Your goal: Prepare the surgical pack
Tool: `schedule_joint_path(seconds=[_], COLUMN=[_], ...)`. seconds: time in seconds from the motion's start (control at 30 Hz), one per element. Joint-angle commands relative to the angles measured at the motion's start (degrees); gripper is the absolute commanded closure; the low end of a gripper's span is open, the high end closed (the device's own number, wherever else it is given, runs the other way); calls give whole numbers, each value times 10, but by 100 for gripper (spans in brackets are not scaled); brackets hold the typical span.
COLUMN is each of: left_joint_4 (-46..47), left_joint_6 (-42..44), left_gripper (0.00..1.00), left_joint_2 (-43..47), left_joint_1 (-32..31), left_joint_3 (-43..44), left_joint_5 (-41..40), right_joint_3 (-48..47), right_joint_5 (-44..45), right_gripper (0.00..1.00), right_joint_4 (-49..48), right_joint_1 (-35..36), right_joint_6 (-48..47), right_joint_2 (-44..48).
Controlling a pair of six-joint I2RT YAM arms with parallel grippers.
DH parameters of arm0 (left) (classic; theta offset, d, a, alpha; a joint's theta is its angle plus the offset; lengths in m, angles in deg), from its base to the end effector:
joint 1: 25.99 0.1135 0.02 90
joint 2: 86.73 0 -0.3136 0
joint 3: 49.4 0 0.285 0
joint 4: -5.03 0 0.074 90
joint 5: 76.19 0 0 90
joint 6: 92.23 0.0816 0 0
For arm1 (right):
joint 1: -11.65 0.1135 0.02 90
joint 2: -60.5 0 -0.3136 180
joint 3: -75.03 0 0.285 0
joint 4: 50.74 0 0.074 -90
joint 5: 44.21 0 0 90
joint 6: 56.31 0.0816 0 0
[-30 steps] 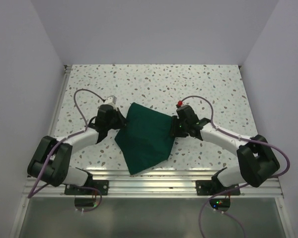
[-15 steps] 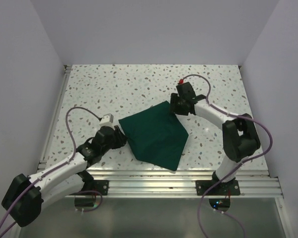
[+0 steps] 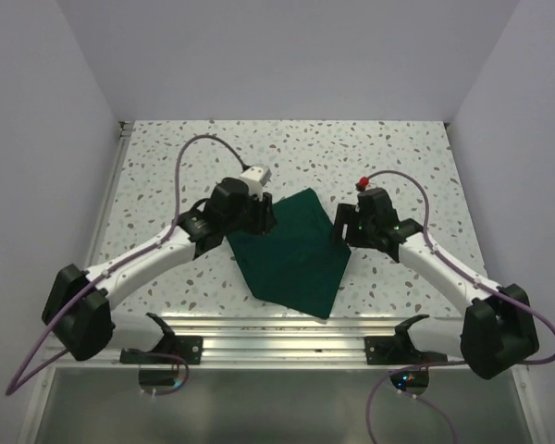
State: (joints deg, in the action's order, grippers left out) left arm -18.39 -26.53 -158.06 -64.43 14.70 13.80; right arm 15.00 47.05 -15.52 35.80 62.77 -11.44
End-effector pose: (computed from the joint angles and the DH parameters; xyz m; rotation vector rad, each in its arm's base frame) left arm 0.2633 -0.2090 0.2954 0.2676 2.1585 -0.6450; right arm 0.2813 0.1242 0.2388 0.1151 2.4302 0.4040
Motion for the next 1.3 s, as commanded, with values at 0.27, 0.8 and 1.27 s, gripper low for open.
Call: schedule_joint_path(seconds=[0.27,0.8,1.27], left_joint_4=[-62,-115,-130], left_joint_6=[145,162,157], left_gripper=[55,56,52], left_joint_2=[-245,-333,-352], left_joint_1=[-129,-132,-135], left_joint_3=[170,227,219], left_joint_5=[11,-9,77], right_joint_3=[111,122,102], right_joint_5=[-66,37,28], right_gripper=[50,100,95], right_joint_4=[-73,-51,-44], right_joint_1=[0,-23,-42], right_joint_6=[35,68,54], right_joint_2=[-35,-72,-63])
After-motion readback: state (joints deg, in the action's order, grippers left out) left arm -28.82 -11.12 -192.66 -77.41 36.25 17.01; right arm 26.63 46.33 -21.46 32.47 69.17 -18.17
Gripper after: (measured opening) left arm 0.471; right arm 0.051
